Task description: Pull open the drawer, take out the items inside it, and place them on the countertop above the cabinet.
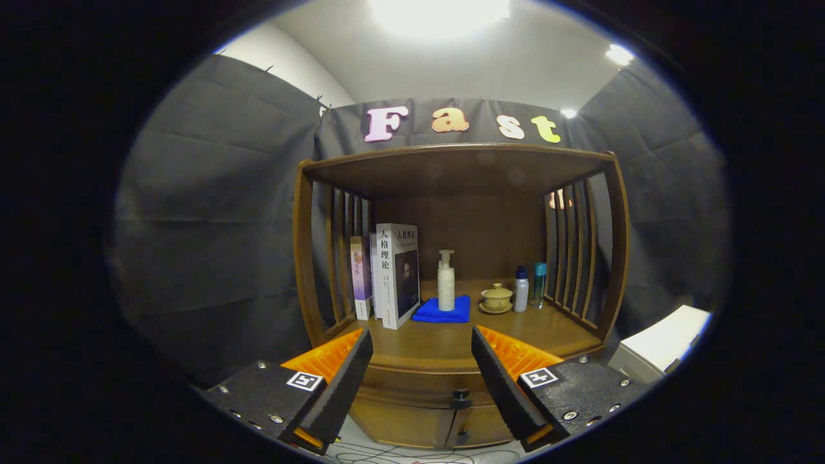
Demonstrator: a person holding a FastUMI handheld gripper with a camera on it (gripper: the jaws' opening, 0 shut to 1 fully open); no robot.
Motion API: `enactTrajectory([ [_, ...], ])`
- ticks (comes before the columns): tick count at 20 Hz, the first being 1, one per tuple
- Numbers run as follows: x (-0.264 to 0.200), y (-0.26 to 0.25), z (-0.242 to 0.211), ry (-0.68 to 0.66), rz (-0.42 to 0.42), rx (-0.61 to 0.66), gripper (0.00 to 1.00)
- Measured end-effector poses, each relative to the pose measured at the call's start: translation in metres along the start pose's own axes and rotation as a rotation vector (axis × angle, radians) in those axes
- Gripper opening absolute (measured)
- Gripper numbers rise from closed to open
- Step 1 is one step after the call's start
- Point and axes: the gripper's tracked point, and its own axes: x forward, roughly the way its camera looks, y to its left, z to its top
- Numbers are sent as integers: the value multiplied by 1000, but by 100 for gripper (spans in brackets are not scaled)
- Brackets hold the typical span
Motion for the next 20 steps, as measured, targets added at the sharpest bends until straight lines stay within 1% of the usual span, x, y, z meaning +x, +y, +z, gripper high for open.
enactTrajectory([
  [2,5,-15,-8,1,-49,-78,95],
  [6,9,-7,-12,-25,-33,-97,95],
  [10,16,5,-29,-21,-18,-177,95],
  [13,21,5,-36,-30,-26,-222,94],
  [15,25,6,-44,-26,-12,-228,95],
  [17,29,4,-60,-12,-18,-213,95],
  [20,34,-1,-79,6,-35,-140,95],
])
